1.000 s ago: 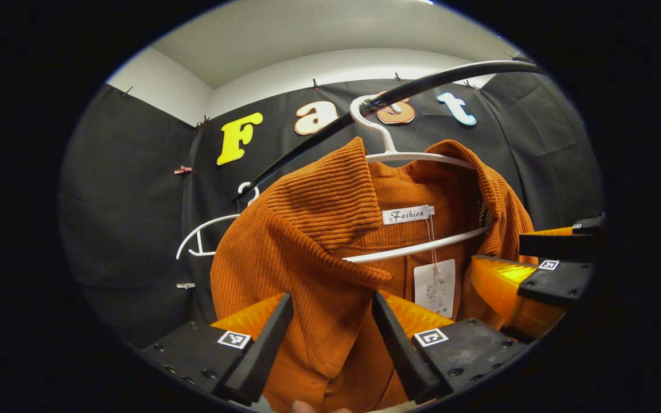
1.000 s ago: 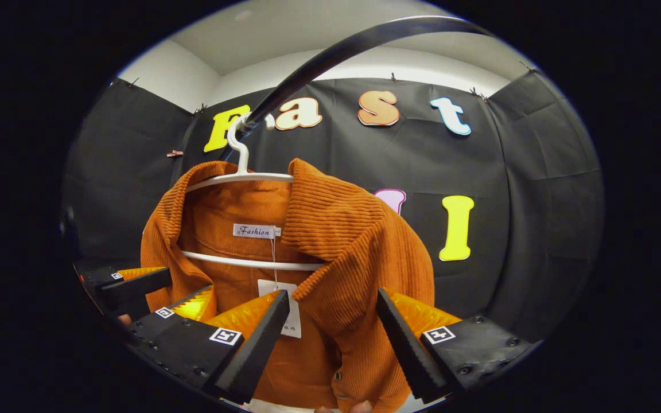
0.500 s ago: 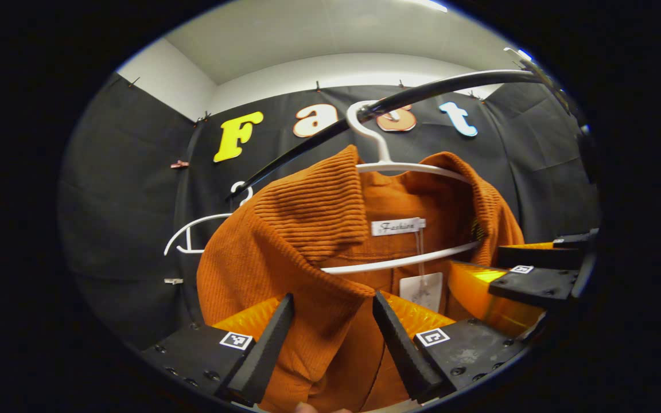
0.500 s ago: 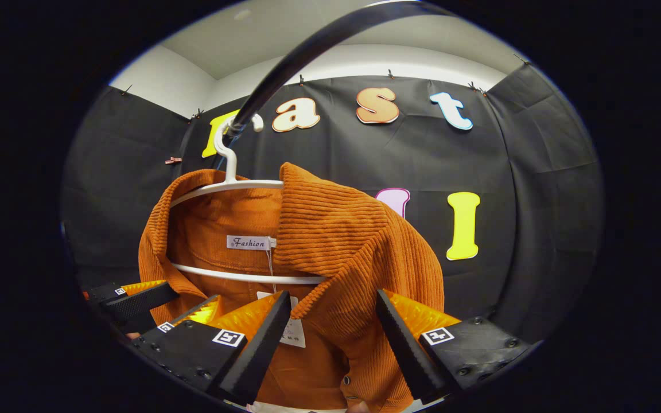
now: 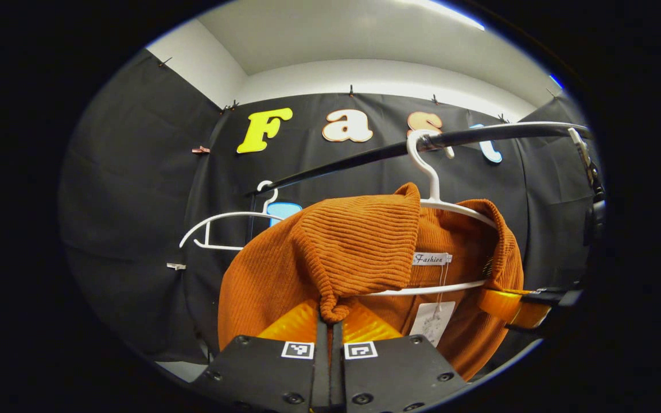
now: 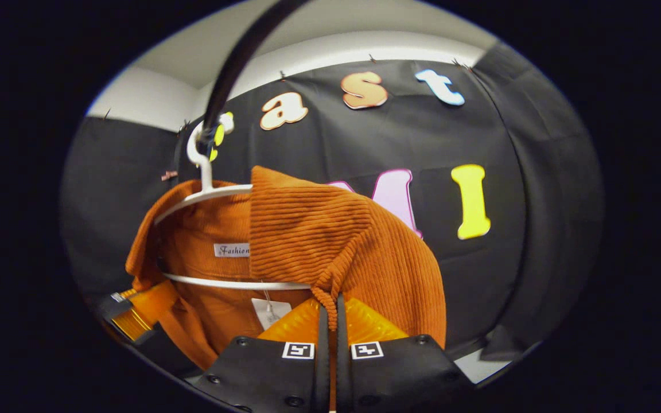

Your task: Grasp the clothes on the hanger with both hands and then place them into the laundry hamper below.

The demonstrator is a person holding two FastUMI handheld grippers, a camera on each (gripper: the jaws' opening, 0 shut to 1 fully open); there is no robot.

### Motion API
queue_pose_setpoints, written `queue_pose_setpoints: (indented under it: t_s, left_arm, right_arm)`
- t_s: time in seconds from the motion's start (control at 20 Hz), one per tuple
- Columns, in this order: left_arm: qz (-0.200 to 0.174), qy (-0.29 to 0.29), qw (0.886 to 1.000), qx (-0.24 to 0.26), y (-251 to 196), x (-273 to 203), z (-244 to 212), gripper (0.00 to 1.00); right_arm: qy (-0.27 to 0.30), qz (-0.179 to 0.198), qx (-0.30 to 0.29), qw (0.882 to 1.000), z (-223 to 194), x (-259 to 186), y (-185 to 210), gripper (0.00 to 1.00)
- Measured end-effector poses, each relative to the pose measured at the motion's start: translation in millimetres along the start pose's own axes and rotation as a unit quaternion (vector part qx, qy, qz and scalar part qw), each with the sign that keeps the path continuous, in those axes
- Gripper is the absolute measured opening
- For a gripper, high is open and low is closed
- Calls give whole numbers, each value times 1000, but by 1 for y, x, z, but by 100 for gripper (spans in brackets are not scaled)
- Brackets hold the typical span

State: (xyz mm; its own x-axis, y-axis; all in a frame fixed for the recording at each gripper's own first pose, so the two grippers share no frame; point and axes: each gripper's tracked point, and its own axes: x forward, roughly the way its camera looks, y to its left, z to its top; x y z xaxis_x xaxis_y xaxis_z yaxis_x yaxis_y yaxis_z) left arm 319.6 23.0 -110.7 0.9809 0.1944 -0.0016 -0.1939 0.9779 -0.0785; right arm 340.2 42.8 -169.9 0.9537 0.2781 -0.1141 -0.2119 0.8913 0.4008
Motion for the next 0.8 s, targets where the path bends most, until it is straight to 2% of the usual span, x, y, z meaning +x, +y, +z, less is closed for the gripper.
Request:
queue_pose_setpoints:
  t_s: [0.05,0.1,0.2,0.4,0.5,0.6,0.7,0.8]
  left_arm:
    - [-1,7,1000,-2,2,1,1,5]
    - [-5,16,1000,-5,0,2,0,3]
    - [-8,36,999,-3,1,1,-4,5]
    - [-50,96,994,-19,-5,-3,-5,5]
    - [-78,135,987,-36,-7,-9,0,5]
    - [-100,154,981,-58,-5,-16,15,5]
    - [-101,142,982,-71,7,-18,40,5]
    - [-88,129,986,-60,24,-14,57,5]
  right_arm:
    - [20,7,17,1000,-3,-5,-2,8]
    - [28,24,34,999,-6,5,0,4]
    - [58,53,72,994,-4,0,5,4]
    - [149,99,148,973,-8,-7,6,4]
    - [200,104,157,961,-11,-17,0,4]
    - [232,113,140,956,-5,-27,-1,4]
    - [226,103,106,963,11,-30,-10,4]
    - [185,102,101,972,43,-25,-16,4]
